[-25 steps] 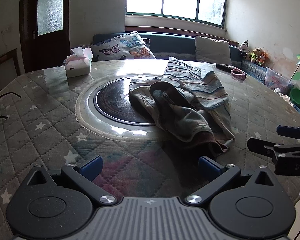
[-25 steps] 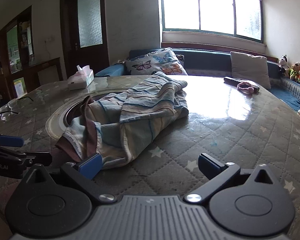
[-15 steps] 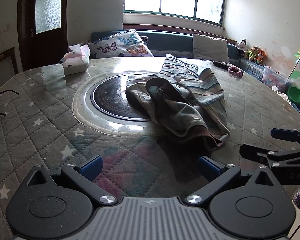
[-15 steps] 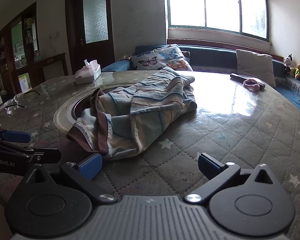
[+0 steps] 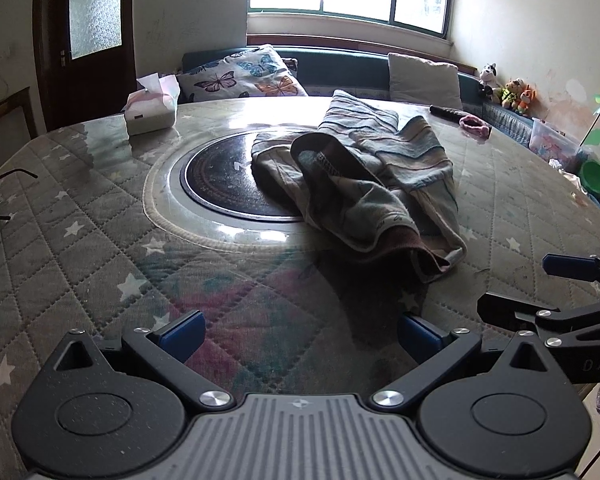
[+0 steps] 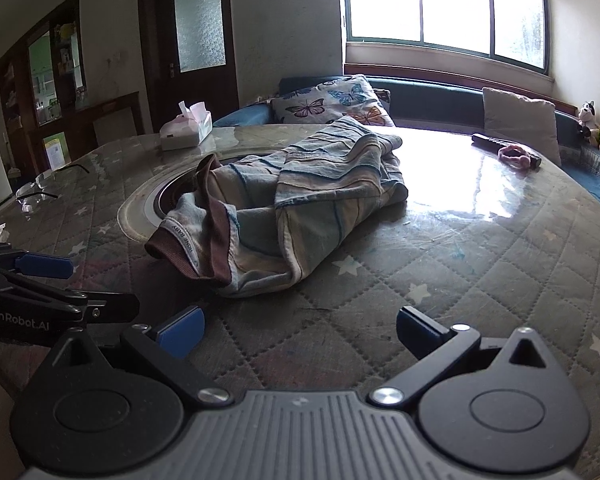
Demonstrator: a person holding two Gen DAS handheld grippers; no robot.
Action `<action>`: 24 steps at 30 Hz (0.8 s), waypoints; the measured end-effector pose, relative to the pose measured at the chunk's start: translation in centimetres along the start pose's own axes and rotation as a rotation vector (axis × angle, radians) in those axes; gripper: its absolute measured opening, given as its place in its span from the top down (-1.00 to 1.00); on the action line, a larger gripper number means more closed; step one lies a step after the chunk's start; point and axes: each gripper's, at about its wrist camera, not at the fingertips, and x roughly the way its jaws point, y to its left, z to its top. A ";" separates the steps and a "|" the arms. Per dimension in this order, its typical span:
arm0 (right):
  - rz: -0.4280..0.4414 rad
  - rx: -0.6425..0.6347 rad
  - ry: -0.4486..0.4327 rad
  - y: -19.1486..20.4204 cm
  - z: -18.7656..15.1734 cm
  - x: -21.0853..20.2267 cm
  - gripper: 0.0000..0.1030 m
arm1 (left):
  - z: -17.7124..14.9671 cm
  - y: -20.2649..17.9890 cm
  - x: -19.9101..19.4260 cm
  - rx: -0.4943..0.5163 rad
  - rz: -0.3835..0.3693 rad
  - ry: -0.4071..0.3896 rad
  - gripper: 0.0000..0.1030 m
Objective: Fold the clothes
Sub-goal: 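Move both grippers toward the crumpled striped shirt on the table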
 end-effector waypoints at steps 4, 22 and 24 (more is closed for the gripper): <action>-0.003 0.001 0.007 0.0 0.0 0.2 -1.00 | 0.0 0.1 0.2 0.002 0.004 0.010 -1.00; -0.008 -0.004 0.022 -0.1 0.3 1.1 -1.00 | 0.6 0.0 0.9 0.011 0.012 0.021 -1.00; -0.008 -0.007 0.024 0.0 0.4 1.2 -1.00 | 0.7 0.1 1.0 0.011 0.012 0.021 -1.00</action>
